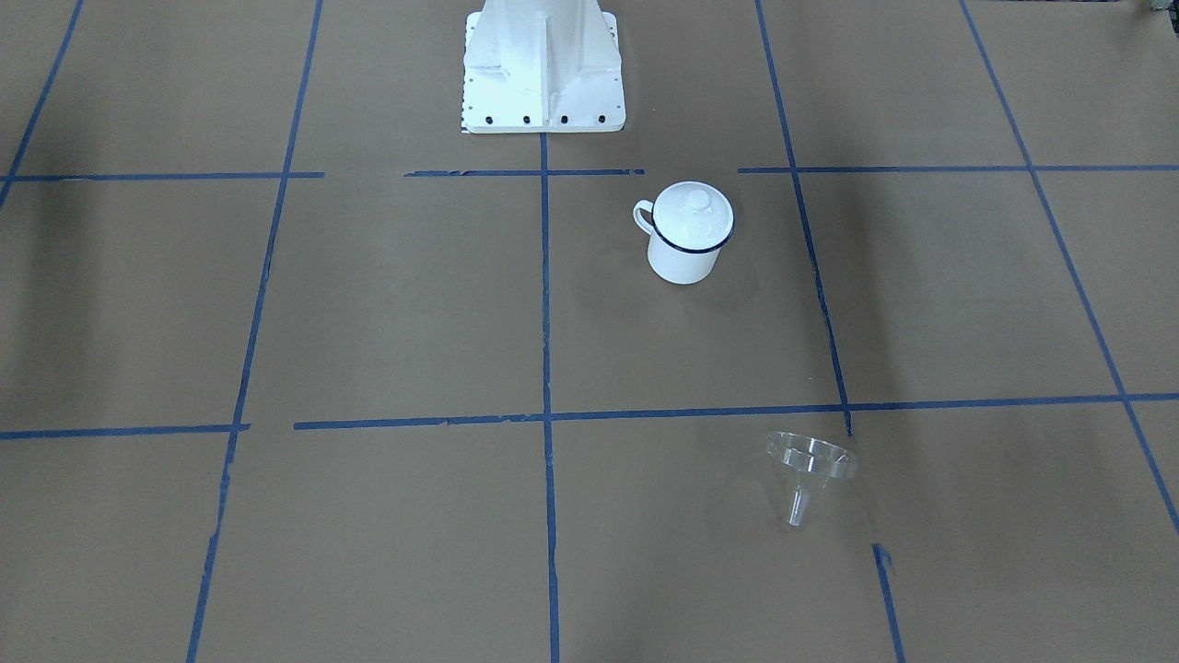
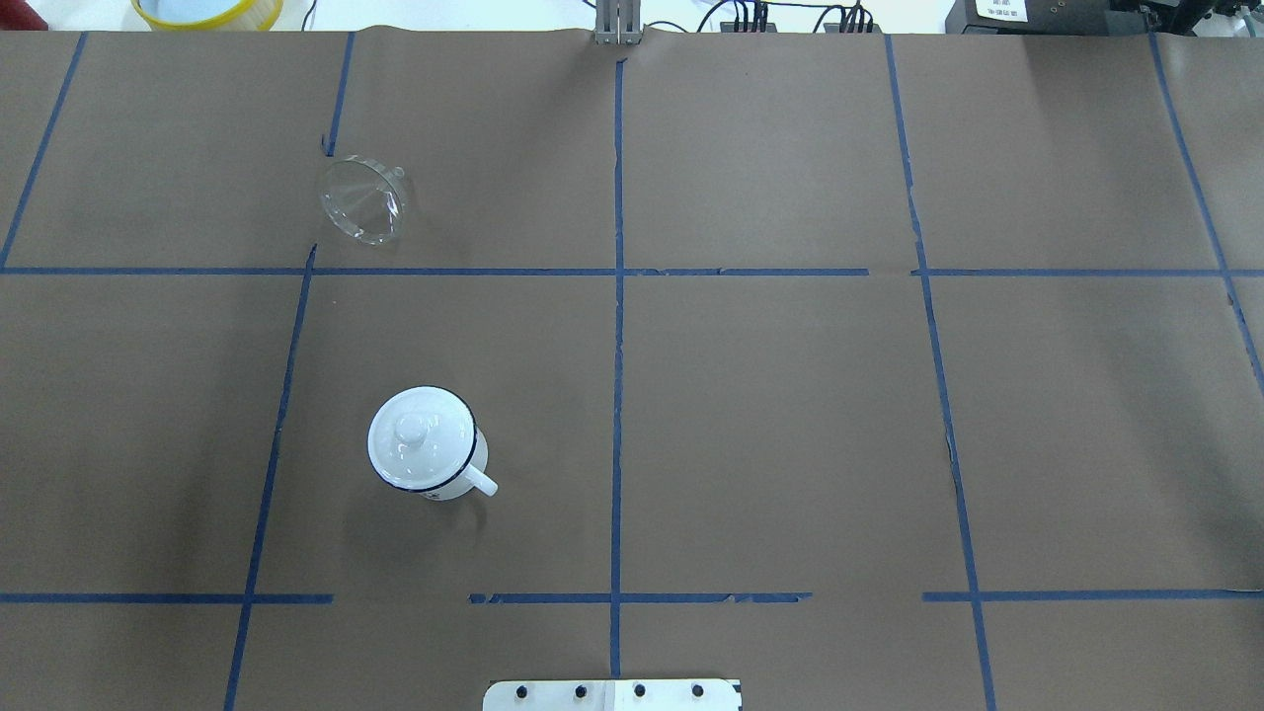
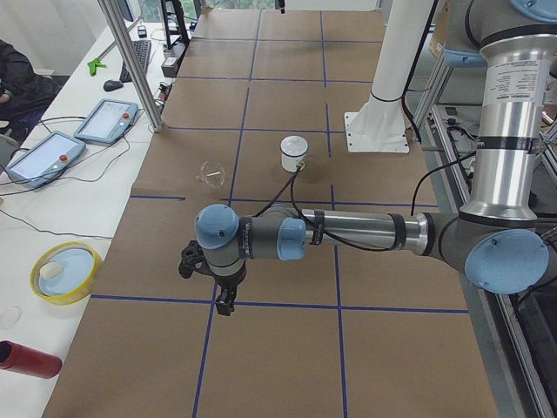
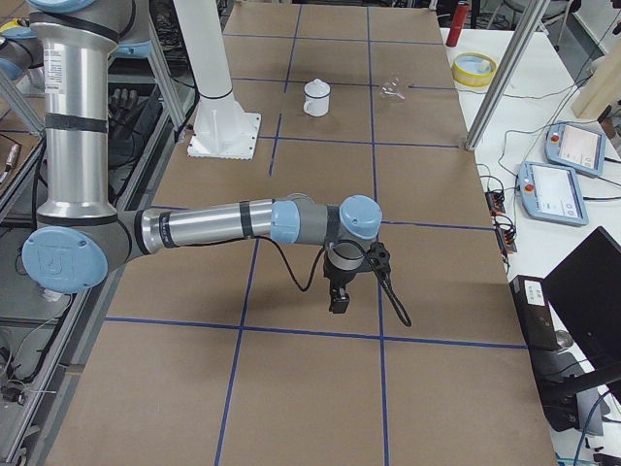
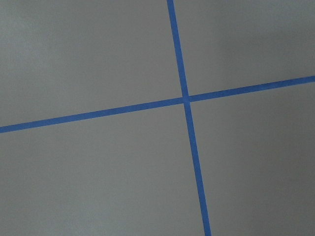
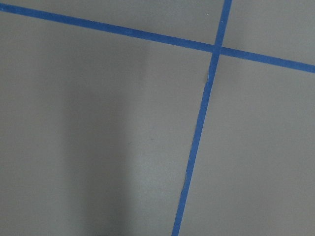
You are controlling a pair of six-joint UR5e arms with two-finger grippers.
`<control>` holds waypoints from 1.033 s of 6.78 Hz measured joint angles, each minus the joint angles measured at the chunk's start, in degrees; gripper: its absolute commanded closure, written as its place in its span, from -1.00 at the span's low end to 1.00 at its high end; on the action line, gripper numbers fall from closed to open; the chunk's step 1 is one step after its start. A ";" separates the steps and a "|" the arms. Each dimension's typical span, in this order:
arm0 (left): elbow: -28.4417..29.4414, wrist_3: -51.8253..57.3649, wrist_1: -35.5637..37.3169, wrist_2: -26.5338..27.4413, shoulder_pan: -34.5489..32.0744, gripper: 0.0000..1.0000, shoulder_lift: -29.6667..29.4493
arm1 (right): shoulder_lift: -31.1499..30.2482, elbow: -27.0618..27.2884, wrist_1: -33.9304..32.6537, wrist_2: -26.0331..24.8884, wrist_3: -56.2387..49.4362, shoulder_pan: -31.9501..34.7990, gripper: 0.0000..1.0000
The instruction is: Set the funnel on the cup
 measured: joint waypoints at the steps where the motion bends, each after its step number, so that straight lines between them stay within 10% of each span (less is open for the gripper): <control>1: -0.02 0.00 -0.03 -0.03 0.00 -1.00 0.06 | -0.01 0.00 0.00 0.00 0.00 0.00 -1.00; 7: -0.14 -0.46 0.22 0.25 0.08 -1.00 -0.58 | -0.03 0.00 0.00 0.00 0.00 0.00 -1.00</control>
